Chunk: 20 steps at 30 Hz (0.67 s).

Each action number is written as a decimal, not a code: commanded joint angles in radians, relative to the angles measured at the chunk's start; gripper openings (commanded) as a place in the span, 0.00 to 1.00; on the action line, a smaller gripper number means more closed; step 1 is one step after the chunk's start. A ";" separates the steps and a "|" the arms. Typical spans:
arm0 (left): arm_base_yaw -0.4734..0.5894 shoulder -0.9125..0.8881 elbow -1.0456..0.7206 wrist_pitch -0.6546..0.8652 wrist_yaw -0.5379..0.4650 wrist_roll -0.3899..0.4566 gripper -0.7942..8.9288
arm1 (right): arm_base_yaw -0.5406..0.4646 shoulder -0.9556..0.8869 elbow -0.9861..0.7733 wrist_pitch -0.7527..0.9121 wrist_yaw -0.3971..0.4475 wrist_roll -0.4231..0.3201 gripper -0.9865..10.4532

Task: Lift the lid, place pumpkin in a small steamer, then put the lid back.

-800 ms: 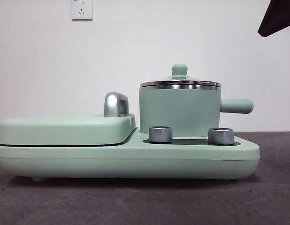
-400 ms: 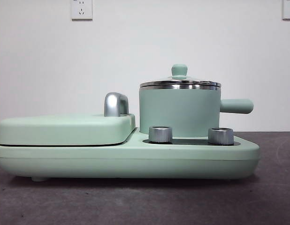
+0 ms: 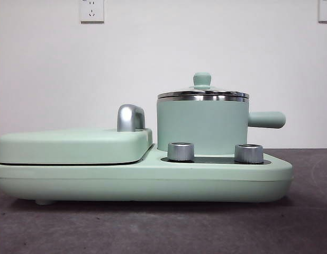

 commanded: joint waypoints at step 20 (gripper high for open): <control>0.000 0.000 -0.020 0.016 0.004 0.003 0.09 | -0.011 -0.069 -0.056 0.020 0.000 0.003 0.10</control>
